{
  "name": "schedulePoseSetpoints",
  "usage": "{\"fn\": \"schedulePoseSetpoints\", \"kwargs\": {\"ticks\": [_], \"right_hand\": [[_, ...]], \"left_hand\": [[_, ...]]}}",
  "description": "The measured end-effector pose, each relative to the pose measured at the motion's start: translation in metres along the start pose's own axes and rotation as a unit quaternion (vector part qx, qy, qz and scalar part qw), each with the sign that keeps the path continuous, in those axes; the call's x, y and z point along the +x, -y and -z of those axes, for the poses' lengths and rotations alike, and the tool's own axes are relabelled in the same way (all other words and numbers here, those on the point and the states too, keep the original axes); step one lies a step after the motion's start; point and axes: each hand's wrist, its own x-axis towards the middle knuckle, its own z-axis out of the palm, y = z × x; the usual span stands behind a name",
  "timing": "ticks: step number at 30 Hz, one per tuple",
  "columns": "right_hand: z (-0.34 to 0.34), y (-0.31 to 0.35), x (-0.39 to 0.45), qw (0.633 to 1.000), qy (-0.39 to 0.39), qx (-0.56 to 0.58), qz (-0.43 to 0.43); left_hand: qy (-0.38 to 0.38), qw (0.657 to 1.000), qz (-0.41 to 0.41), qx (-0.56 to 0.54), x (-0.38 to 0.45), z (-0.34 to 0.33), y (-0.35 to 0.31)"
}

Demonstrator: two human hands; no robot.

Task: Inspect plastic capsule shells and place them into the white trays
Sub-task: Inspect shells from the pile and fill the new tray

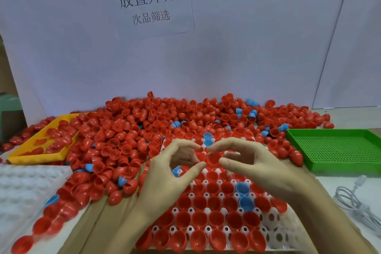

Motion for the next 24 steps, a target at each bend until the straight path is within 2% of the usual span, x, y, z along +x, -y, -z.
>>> {"fn": "schedulePoseSetpoints", "kwargs": {"ticks": [4,10,17,24], "right_hand": [[0.002,-0.0015,-0.0009,1.0,-0.002,0.022,-0.007],[-0.0023,-0.0042,0.0001,0.999,0.023,0.038,-0.019],[-0.0046,-0.004,0.0013,0.999,0.032,0.022,-0.024],[-0.0055,-0.0044,0.0006,1.0,0.005,0.02,-0.022]], "left_hand": [[0.008,0.999,-0.031,0.014,-0.0012,0.002,-0.0005],[0.046,0.998,-0.041,-0.023,-0.0045,-0.0035,-0.0027],[0.067,0.995,-0.011,-0.072,-0.008,-0.0065,-0.0025],[0.093,0.988,0.012,-0.124,-0.0091,-0.0071,-0.0014]]}}
